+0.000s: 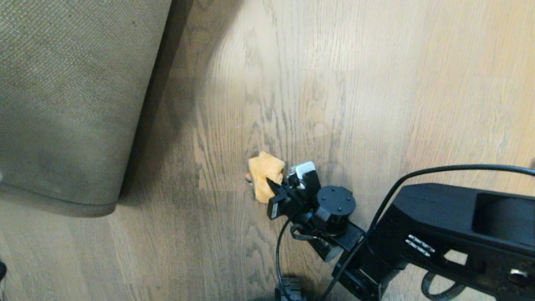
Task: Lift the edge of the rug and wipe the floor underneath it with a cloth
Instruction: Wipe the floor under the carpet with a rag
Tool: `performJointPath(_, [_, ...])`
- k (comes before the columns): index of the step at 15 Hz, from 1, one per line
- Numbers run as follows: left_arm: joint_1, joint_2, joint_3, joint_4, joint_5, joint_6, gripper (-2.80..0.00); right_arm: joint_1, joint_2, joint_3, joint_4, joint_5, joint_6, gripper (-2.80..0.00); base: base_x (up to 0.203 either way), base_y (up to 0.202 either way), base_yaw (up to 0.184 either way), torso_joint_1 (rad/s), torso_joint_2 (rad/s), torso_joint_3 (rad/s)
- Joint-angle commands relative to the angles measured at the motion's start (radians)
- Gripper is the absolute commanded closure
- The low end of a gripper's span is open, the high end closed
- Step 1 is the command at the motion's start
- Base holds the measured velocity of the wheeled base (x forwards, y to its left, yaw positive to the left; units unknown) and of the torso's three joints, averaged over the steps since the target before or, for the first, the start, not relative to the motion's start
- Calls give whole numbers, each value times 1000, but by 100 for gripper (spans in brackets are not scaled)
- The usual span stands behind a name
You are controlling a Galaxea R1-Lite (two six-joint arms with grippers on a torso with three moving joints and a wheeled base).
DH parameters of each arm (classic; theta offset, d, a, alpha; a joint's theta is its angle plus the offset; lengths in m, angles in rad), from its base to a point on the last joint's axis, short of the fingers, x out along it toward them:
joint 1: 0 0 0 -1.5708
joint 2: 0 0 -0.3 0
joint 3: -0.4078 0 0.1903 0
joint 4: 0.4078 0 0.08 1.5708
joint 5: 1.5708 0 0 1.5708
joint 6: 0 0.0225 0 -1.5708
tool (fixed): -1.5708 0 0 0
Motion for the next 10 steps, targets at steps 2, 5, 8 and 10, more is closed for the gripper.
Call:
performJointPath(2, [-1,1,2,-4,6,8,0,-101,-6,-36,-49,1,2,0,0,0,0,0,0,0])
performJointPath(5, [-2,1,9,-3,6,8,0,-229,-28,-48,-49,2,3,0,0,0,0,0,0,0])
performJointPath(8, [-5,1,19,-6,6,5,0,-317,-73,-40,-49,6,4,0,0,0,0,0,0,0])
performJointPath(10, [-8,1,21,-6,6,3,0,-317,-79,-41,-49,6,3,0,0,0,0,0,0,0])
